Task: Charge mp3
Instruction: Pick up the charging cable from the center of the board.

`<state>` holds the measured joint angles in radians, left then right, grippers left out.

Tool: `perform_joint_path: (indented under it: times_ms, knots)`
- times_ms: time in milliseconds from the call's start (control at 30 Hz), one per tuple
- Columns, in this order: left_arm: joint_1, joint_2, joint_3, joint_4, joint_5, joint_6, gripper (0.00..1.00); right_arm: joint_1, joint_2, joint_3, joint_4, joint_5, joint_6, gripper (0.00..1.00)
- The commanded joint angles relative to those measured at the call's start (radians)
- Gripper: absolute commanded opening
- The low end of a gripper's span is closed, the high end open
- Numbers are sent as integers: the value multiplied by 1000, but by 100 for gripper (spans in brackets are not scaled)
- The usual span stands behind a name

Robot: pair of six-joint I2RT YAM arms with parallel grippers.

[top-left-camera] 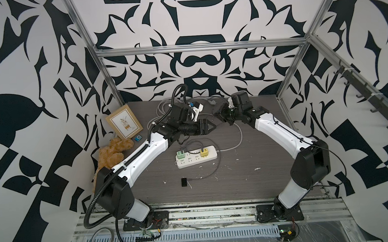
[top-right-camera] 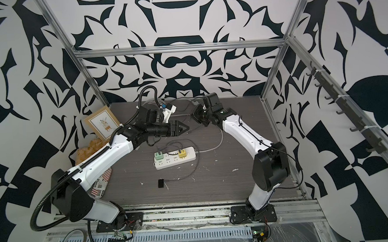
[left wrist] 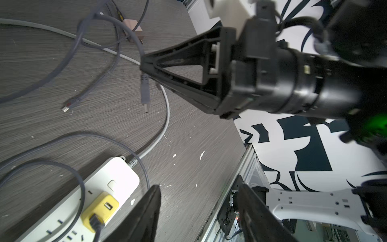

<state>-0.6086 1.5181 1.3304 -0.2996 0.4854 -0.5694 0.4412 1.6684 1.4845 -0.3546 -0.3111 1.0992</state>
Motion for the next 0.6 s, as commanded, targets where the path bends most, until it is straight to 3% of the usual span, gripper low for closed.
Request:
perform_joint_path:
  times_ms: [0,267,433,567]
  knots:
    - [4,58,76,-49,-1,6,59,7,-65,-17,71,-22,58,0]
    - [9,128,145,-96,-54,-12,56,12,-122,-68,59,-28,86,0]
    - [10,143,151,-40,-5,4,54,14,-150,-100,64,-26,98,0]
    - [10,164,177,-70,11,52,44,15,-160,-107,68,-23,100,0]
